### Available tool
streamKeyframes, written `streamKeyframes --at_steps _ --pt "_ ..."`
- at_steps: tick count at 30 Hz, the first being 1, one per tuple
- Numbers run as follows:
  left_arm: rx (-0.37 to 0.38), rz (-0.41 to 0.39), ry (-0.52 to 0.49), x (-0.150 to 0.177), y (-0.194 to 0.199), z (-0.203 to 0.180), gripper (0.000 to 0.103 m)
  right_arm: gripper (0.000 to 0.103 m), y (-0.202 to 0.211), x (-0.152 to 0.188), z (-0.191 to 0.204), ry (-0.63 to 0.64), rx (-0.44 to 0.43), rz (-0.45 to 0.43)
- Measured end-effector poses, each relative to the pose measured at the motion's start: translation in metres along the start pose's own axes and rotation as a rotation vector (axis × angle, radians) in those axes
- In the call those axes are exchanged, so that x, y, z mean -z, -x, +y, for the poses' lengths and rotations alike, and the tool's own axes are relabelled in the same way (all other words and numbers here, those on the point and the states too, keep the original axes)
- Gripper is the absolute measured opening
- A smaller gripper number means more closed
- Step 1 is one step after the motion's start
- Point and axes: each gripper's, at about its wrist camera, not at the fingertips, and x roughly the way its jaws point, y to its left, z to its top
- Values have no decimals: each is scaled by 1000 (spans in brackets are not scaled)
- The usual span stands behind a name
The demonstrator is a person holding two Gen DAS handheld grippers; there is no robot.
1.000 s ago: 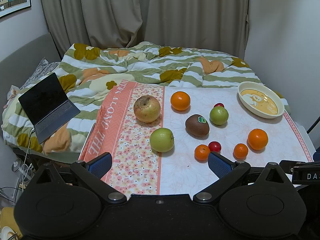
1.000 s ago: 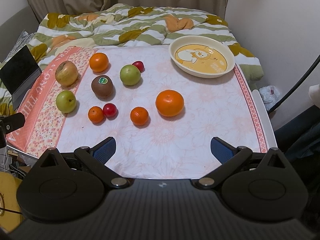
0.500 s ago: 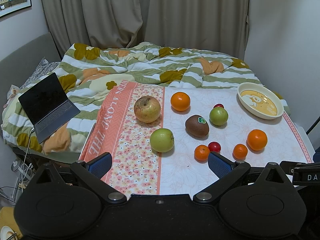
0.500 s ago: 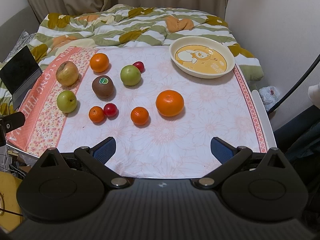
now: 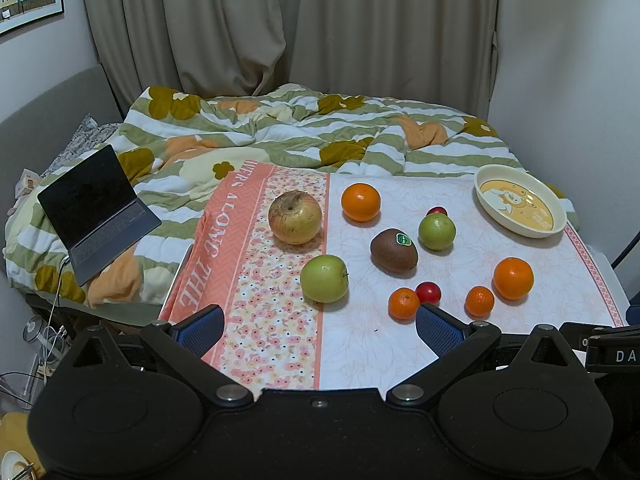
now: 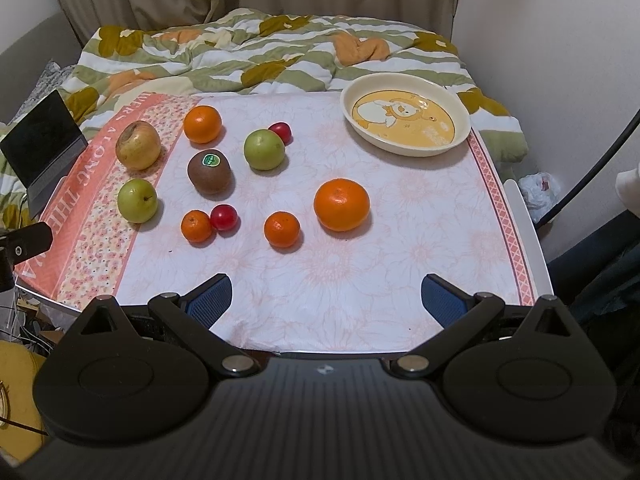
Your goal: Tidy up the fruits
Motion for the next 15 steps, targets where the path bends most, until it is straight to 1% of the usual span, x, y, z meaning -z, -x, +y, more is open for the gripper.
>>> streamKeyframes --at_steps 9,15 --pt "-9 2 9 0 5 0 103 103 5 -1 -1 5 -15 1" --pt "-16 14 33 -8 3 1 103 103 3 -6 -4 -2 -21 18"
